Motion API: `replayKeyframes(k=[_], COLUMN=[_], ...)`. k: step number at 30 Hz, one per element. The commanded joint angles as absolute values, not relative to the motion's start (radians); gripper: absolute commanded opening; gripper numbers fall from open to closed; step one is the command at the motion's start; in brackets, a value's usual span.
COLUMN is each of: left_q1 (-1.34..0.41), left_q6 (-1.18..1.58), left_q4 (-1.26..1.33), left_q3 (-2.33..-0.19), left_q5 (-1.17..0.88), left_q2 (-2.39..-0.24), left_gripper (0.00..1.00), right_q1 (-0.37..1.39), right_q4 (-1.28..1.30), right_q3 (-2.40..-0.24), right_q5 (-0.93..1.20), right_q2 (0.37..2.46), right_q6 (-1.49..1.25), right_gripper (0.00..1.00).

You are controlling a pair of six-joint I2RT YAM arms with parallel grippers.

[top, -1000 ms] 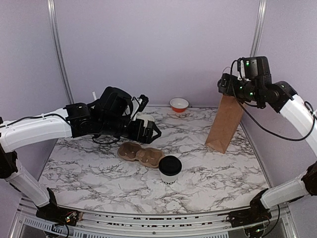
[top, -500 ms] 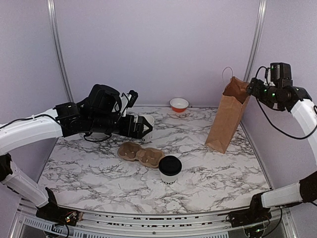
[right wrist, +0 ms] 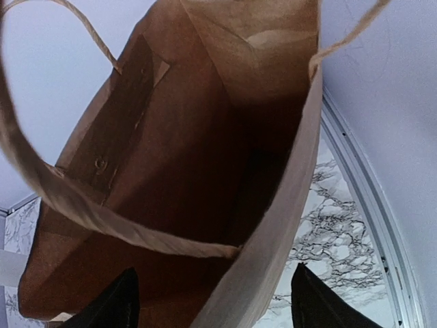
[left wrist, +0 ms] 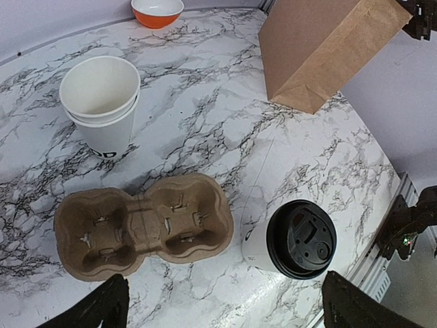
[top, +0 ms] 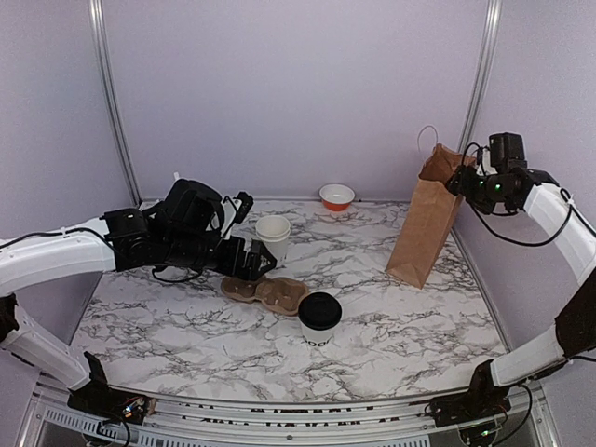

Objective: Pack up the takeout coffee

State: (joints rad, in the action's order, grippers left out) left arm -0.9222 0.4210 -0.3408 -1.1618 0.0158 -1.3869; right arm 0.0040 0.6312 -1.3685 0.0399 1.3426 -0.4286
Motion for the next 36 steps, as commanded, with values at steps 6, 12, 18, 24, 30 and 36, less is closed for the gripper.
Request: replayKeyframes(k=[6,12,18,24,30,36], left_q1=[-0.918,-0.962,-1.02,-1.069,-1.126,-1.162], left_q6=[0.408,0.423,0.452,0.473,0.453,0.427], left_q4=[-0.341,-0.324,-0.28,-0.232,-0.171,-0.124], left_q3=[-1.024,-0.958,-0.946,-0.989,-1.036,-1.085], left_q5=[-0.036,-0.063,-0.074,-0.075,-0.069,-0.018], left_q2=[-1.338,-1.383,-1.46,-1.571,-1.664,-1.751], left_gripper=[0.99,0.97,0.93,0.83,0.74,0.67], right_q1=[-0.005,-0.005,-0.003,0.015,0.029,0.047], right_q4=[0.608,0.633,0.653,0.665,0.66,0.648], right_q3=[-1.308,-1.329,-1.399,-1.483,-1.584,-1.659], right_q5=[0.018,0.0,0.007,0.016,0.029,0.051], right_q2=[1.305,1.286,1.276,1.271,1.26,1.256], right_q6=[-0.419,-0.4,-0.372,-0.352,-0.344,-0.34], right_gripper=[0.53,0.23,0.0,0.0,0.0,0.0])
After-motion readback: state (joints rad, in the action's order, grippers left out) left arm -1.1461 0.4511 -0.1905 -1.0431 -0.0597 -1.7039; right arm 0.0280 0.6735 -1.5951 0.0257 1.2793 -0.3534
